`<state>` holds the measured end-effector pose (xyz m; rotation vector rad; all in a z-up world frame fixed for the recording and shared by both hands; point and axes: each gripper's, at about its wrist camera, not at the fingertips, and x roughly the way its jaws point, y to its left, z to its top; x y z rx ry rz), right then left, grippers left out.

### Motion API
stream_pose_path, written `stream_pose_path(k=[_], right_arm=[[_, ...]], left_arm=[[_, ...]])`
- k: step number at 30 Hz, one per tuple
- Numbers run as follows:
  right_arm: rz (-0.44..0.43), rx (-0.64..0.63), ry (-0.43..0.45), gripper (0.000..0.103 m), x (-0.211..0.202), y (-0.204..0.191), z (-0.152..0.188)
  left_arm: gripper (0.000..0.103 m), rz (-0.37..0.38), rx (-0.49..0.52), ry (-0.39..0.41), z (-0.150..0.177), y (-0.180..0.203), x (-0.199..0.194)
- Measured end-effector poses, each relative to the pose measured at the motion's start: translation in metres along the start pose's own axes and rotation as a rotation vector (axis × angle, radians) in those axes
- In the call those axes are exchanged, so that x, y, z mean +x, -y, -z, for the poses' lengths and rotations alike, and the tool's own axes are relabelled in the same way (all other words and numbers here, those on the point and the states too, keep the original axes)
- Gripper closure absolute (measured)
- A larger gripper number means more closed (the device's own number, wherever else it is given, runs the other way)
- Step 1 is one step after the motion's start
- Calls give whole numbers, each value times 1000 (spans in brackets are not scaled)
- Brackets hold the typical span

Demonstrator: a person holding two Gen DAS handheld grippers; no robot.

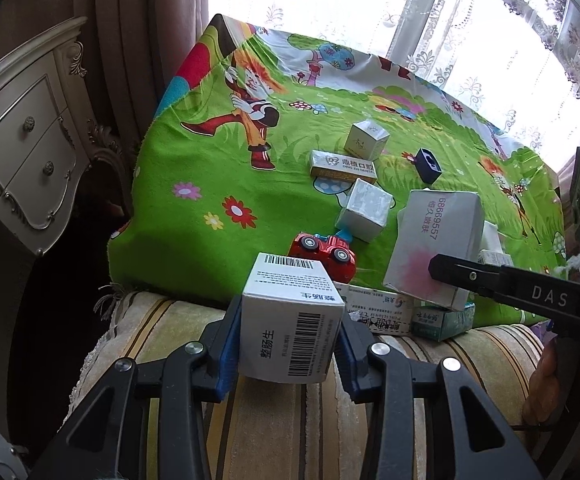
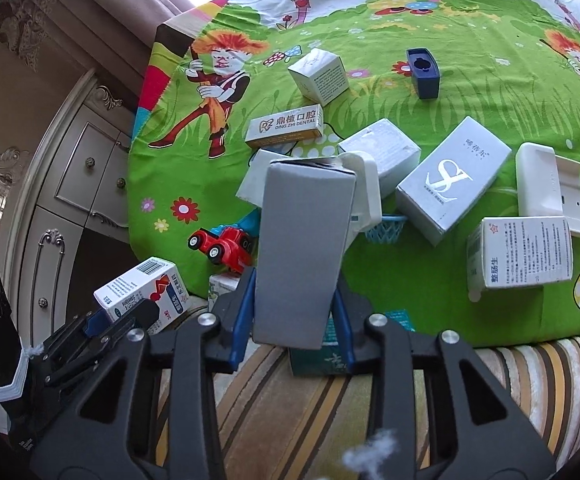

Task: Organize rigid objects
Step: 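Grasp the tall grey box with the right gripper while the left gripper holds the barcode box, then lower the grey box into the purple box with the right gripper while the left drops the barcode box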

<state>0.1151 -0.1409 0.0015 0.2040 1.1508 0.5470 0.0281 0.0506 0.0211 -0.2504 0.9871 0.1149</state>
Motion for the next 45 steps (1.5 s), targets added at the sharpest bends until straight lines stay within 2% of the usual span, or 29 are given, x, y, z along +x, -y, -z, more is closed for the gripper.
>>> stream_pose_path(k=[10, 20, 28, 38, 45], right_arm=[[-24, -4, 74, 63, -38, 7, 19], [18, 25, 146, 65, -84, 33, 49], [40, 59, 199, 65, -118, 60, 70], [107, 119, 273, 65, -164, 98, 95], [187, 206, 312, 65, -201, 144, 126]], left_arm=[[61, -3, 24, 45, 9, 13, -23], [61, 51, 100, 79, 19, 53, -43], [61, 98, 172, 71, 30, 89, -49], [61, 192, 264, 41, 43, 138, -52], [61, 278, 340, 12, 54, 180, -55]])
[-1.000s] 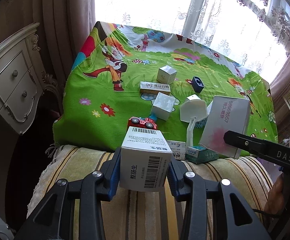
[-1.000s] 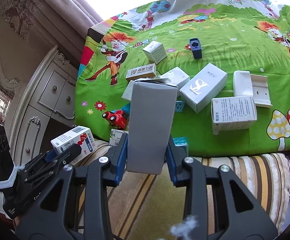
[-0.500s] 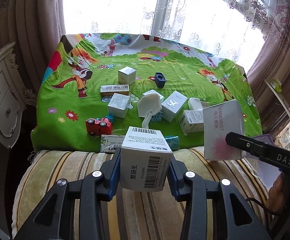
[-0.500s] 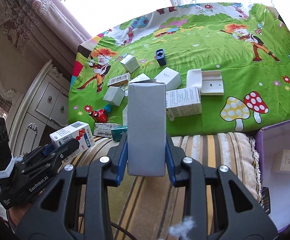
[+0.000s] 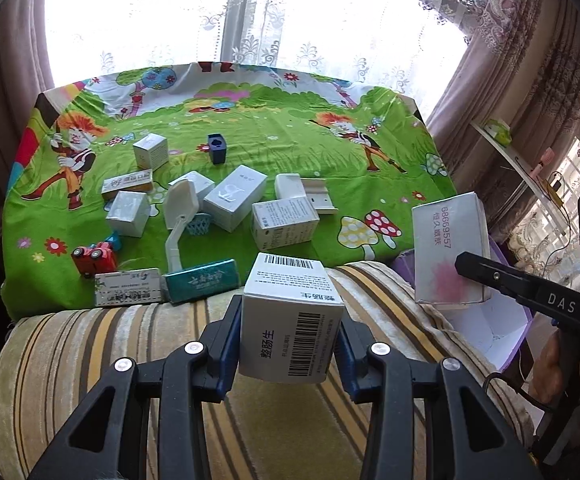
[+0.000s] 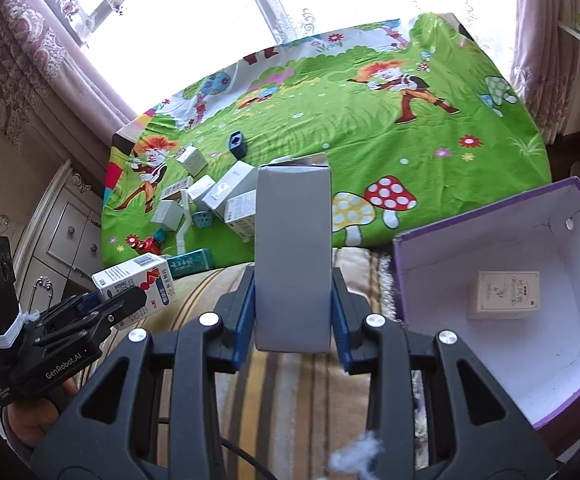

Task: Organize rigid objects
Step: 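Lower the grey box into the purple box with the right gripper while the left drops the barcode box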

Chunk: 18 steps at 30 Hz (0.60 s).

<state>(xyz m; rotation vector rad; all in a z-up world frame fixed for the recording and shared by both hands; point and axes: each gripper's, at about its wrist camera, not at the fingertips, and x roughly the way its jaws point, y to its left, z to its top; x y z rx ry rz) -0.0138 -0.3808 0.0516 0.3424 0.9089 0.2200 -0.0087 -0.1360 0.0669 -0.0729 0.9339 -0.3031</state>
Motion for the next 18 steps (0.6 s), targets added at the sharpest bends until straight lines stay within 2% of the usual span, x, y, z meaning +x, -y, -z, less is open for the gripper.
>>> stream_pose_path(k=[10, 14, 18], right_arm=[[185, 175, 69, 65, -46, 99, 8], [265, 226, 93, 65, -61, 128, 12], [307, 270, 107, 65, -72, 151, 15]], left_arm=[[61, 127, 125, -21, -7, 69, 8], [61, 177, 168, -28, -8, 95, 11], [61, 216, 209, -29, -10, 118, 14]])
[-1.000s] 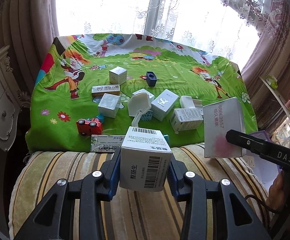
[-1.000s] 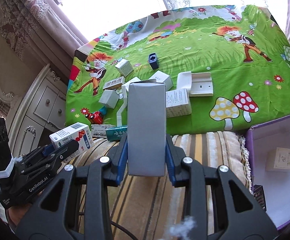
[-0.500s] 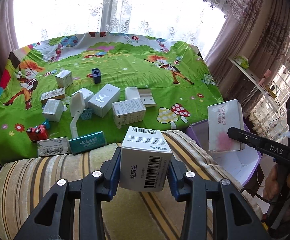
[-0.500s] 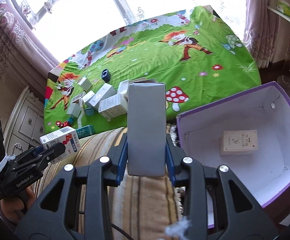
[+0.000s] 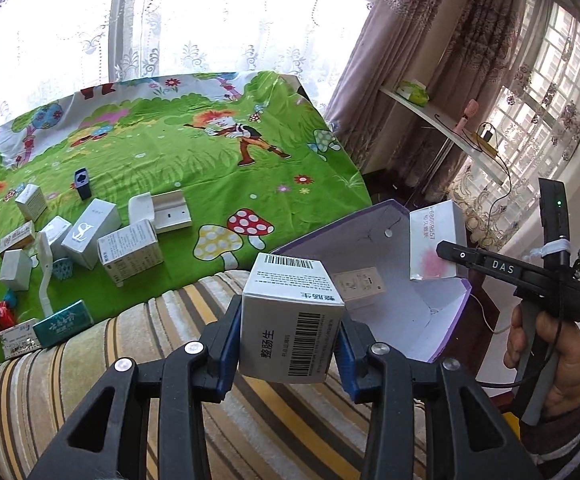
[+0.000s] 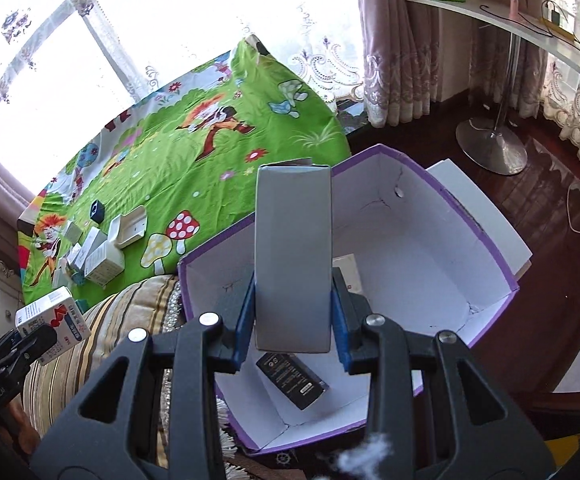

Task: Organize rigid objects
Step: 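Lower the grey box into the purple box with the right gripper while the left drops the barcode box, then withdraw both open grippers from the purple box back over the bed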

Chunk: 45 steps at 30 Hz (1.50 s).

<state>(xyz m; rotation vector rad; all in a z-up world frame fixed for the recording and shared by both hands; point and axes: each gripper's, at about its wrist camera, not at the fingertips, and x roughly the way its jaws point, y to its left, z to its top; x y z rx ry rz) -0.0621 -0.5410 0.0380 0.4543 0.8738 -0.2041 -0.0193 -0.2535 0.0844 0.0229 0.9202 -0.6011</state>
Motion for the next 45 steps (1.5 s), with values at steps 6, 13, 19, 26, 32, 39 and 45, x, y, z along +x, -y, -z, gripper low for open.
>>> stream_pose_path(k=[6, 13, 19, 26, 32, 39, 45], right_arm=[[64, 41, 33, 65, -7, 23, -6], [106, 101, 48, 49, -9, 41, -9], [99, 119, 57, 39, -11, 45, -10], [107, 94, 83, 32, -14, 37, -10], [116, 4, 127, 26, -16, 12, -8], [62, -75, 114, 20, -10, -23, -5], [-11, -162, 58, 20, 0, -63, 3]], left_arm=[[61, 66, 43, -1, -8, 25, 9], [35, 105, 61, -14, -11, 38, 17], [35, 94, 22, -15, -11, 24, 15], [35, 73, -19, -17, -4, 4, 14], [35, 30, -28, 21, 0, -8, 5], [26, 0, -46, 134, 3, -26, -17], [26, 14, -95, 115, 13, -59, -22]])
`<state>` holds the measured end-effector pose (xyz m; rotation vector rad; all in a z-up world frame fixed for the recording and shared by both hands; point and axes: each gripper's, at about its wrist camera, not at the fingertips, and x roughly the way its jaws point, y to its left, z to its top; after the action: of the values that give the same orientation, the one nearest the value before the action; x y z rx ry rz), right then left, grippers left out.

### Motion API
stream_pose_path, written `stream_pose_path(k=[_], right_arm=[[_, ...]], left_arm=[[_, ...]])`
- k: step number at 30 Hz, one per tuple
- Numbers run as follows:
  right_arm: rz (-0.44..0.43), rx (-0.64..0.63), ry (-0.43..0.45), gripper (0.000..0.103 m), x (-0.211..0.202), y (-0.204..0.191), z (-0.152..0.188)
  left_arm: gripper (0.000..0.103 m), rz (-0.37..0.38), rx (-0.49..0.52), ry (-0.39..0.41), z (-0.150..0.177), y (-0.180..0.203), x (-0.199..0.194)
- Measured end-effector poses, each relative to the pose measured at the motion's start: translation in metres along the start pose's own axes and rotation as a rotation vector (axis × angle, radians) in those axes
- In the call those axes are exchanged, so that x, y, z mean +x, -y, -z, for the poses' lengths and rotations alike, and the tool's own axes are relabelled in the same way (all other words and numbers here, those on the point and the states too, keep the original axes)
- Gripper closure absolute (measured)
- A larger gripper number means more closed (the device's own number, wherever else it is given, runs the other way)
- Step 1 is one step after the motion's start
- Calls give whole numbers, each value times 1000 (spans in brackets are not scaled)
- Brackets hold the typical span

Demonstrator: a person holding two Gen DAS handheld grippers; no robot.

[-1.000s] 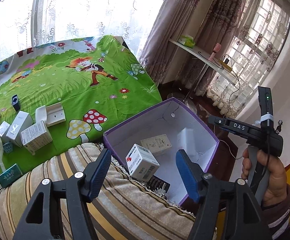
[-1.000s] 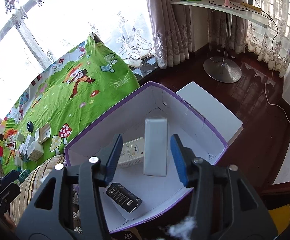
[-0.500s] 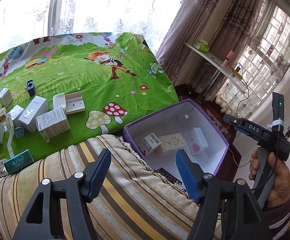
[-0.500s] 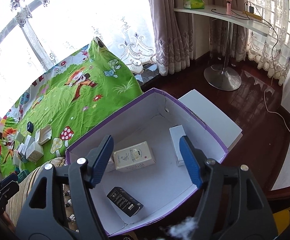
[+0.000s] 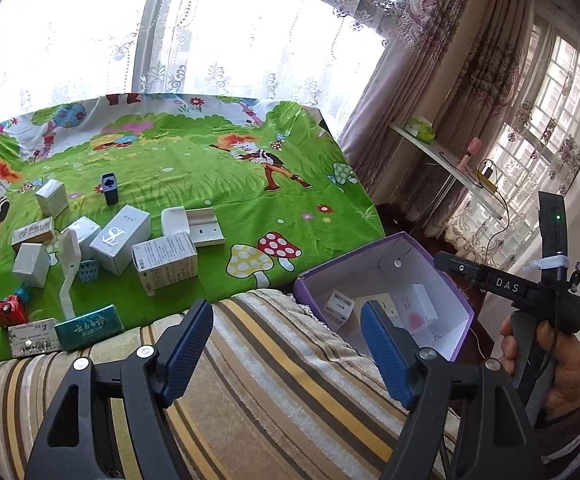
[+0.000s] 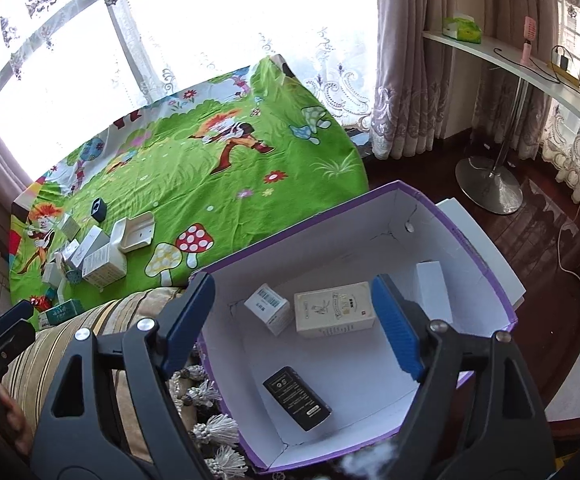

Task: Organize rigid objects
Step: 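Withdraw both open grippers from the purple box back over the bed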

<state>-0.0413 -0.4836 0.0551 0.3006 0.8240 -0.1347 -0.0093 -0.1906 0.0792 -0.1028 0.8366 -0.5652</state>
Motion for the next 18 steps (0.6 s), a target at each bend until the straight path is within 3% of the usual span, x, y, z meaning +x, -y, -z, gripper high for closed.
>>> stream_pose_path(k=[3, 8, 18], right_arm=[[-45, -52, -28, 20, 6, -24, 1], [-112, -122, -75, 20, 17, -62, 4], [-195, -234, -144, 20, 33, -122, 11]], left_arm=[[26, 14, -60, -26, 2, -25, -7], [26, -106, -76, -43, 7, -64, -20], [26, -232, -200, -85, 14, -154, -43]])
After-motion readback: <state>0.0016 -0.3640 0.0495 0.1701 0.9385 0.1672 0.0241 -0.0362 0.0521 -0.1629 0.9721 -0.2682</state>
